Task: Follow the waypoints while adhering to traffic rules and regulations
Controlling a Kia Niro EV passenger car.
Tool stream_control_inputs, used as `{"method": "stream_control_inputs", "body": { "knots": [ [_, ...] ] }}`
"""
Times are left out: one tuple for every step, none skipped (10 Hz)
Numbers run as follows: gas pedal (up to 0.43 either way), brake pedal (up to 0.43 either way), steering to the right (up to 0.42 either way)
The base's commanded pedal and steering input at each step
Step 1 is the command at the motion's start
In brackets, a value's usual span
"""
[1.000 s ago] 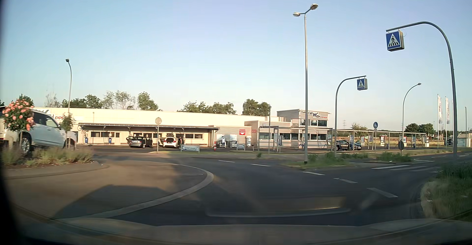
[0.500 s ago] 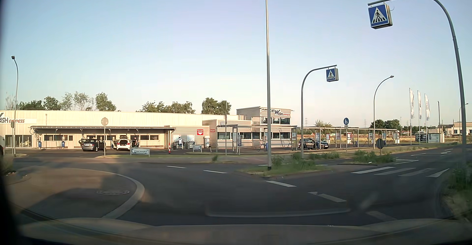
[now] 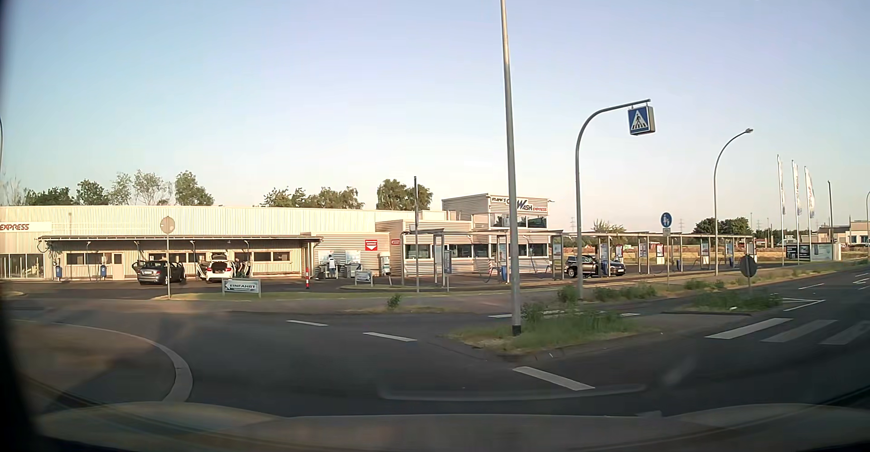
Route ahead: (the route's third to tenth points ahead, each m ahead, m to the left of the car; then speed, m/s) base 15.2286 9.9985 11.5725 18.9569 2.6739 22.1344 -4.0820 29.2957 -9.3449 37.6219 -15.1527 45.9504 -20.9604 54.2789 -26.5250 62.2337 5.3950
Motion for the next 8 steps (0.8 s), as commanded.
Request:
{"method": "stream_control_inputs", "body": {
  "knots": [
    [0.039,0.030,-0.175],
    [0.039,0.030,-0.190],
    [0.039,0.030,-0.203],
    [0.039,0.030,-0.210],
    [0.039,0.030,-0.223],
    [0.039,0.030,-0.249],
    [0.039,0.030,-0.269],
    [0.039,0.030,-0.286]
  ]
}}
